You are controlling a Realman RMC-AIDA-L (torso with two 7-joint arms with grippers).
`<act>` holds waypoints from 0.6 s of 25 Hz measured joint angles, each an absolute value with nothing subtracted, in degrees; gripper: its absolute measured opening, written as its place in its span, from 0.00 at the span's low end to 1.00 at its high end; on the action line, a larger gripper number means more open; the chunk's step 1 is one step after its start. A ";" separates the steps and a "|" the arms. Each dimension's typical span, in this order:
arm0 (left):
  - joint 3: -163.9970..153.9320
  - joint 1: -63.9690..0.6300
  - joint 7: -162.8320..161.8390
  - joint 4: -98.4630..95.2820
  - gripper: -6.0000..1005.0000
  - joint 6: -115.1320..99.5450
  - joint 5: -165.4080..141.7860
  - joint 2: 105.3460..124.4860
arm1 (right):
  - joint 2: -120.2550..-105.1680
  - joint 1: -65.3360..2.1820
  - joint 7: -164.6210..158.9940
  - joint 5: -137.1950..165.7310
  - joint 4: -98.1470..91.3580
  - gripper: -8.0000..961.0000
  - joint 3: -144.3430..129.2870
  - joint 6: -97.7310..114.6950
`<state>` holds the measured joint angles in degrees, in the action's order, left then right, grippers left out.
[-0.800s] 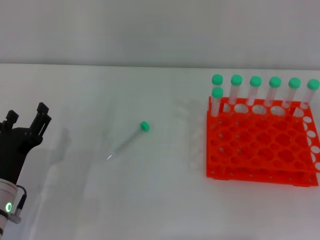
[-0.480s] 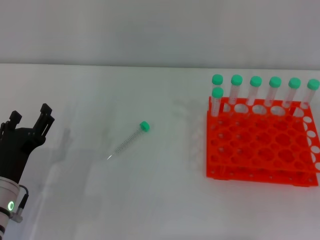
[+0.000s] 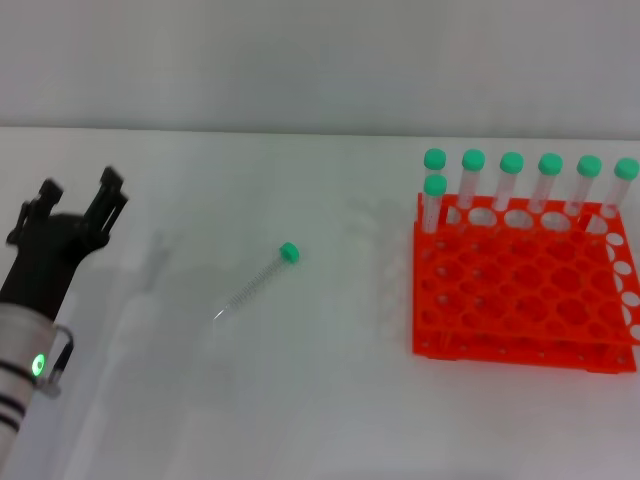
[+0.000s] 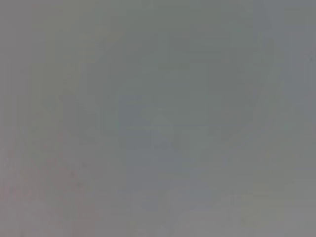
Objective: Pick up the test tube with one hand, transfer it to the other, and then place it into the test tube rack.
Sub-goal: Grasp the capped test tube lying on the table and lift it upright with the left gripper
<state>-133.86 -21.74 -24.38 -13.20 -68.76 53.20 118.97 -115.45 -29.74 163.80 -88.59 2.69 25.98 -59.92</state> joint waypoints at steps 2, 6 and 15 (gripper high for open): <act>-133.99 -23.57 -26.97 -13.00 0.87 -67.35 51.28 118.22 | -115.48 -29.73 163.84 -88.59 2.70 0.88 25.79 -59.92; -133.69 -27.89 -38.71 -10.27 0.87 -65.24 41.80 115.17 | -115.43 -29.51 163.59 -88.60 2.62 0.88 25.52 -59.92; -134.20 -39.35 -68.82 3.86 0.87 -71.95 22.17 109.28 | -115.43 -29.40 163.56 -88.60 2.73 0.88 25.40 -59.88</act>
